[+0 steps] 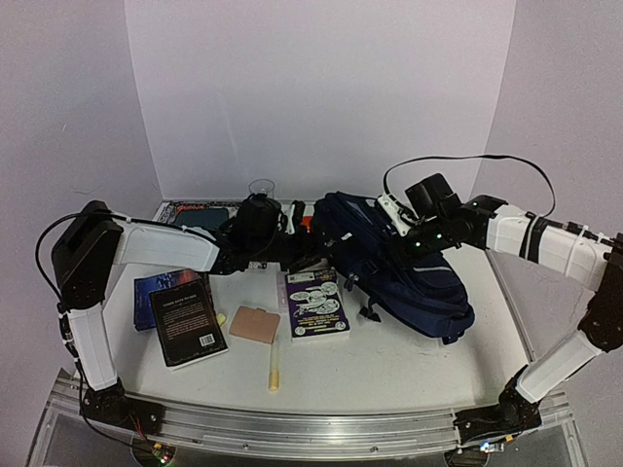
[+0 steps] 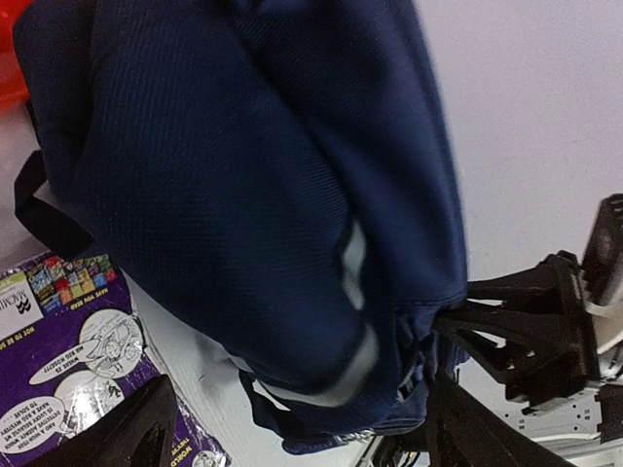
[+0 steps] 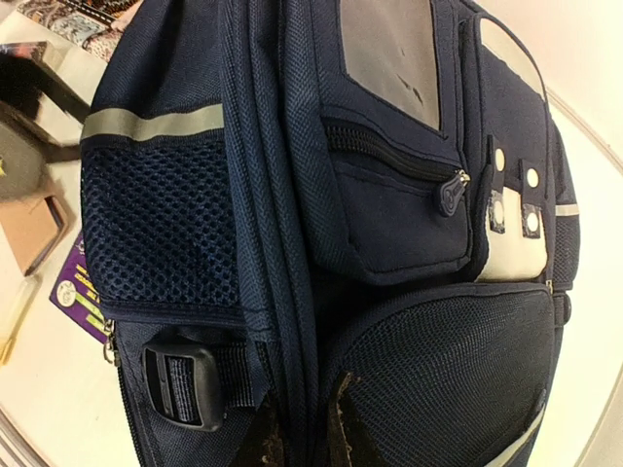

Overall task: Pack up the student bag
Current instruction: Pass from the right arm to the left

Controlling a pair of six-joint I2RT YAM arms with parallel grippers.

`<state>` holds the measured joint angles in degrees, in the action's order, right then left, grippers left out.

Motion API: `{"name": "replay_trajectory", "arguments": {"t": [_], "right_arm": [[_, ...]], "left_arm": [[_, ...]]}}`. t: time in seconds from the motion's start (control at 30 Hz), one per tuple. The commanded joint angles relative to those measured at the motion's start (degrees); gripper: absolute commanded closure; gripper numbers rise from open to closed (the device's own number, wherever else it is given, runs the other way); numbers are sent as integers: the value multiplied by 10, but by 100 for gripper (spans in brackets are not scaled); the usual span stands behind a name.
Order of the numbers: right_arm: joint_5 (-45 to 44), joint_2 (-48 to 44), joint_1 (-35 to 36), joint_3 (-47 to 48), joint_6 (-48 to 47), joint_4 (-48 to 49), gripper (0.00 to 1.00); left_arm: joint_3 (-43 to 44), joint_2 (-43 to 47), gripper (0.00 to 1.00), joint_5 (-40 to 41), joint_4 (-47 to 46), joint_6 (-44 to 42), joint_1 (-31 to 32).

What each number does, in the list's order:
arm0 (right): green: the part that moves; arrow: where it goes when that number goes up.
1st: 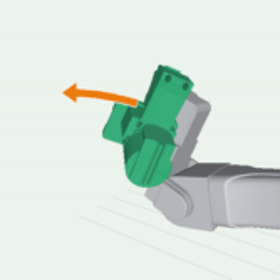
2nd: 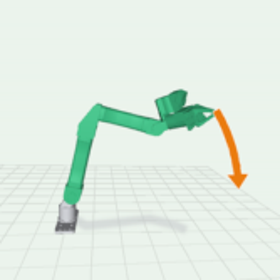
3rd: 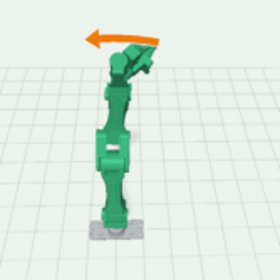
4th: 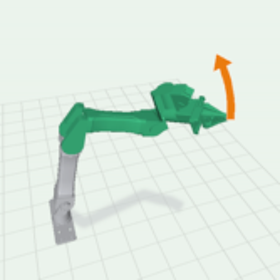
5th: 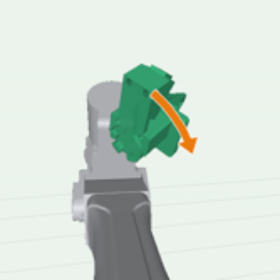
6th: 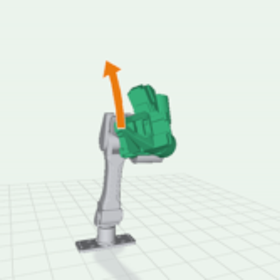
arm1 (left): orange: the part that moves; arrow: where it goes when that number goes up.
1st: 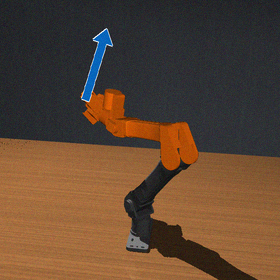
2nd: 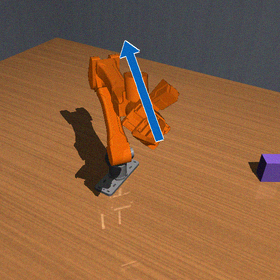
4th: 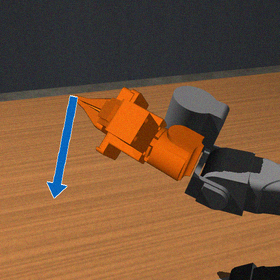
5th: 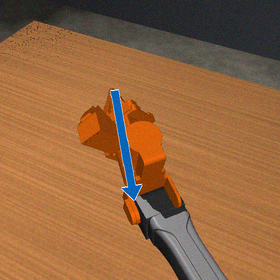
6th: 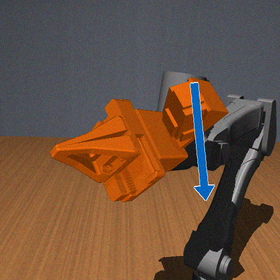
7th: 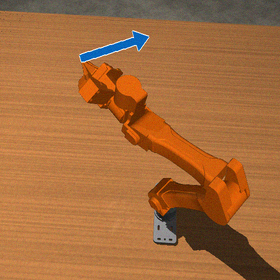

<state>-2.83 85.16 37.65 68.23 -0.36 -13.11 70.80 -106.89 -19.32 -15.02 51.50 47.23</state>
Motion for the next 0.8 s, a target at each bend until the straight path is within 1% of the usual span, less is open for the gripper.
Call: {"name": "replay_trajectory", "arguments": {"t": [0.0, 0.07, 0.13, 0.33, 0.37, 0.43, 0.5, 0.63, 0.7, 0.77], "right_arm": [[28, -42, 4, 2, -14, 106, 100], [43, -46, 4, -3, -13, 117, 100], [49, -48, 4, -5, -13, 123, 100], [72, -54, 5, 1, -14, 127, 100], [73, -55, 5, 3, -12, 127, 100], [75, -57, 5, 8, -8, 127, 100], [71, -58, 5, 14, -1, 127, 99], [46, -72, 18, 28, 57, 125, 71], [25, -83, 31, 37, 81, 109, 57], [-6, -92, 42, 50, 107, 82, 50]], "left_arm": [[40, -28, 12, 1, -34, 52, 10], [55, -41, 18, -6, -39, 55, 14], [64, -49, 28, -12, -48, 61, 17], [47, -27, 74, -16, -91, 79, 21], [42, -19, 84, -15, -98, 82, 22], [31, -4, 99, -9, -109, 93, 22], [20, 11, 100, 1, -118, 109, 22], [12, 37, 100, 31, -122, 145, 23], [8, 50, 100, 51, -122, 164, 23], [1, 63, 100, 72, -122, 186, 23]]}}
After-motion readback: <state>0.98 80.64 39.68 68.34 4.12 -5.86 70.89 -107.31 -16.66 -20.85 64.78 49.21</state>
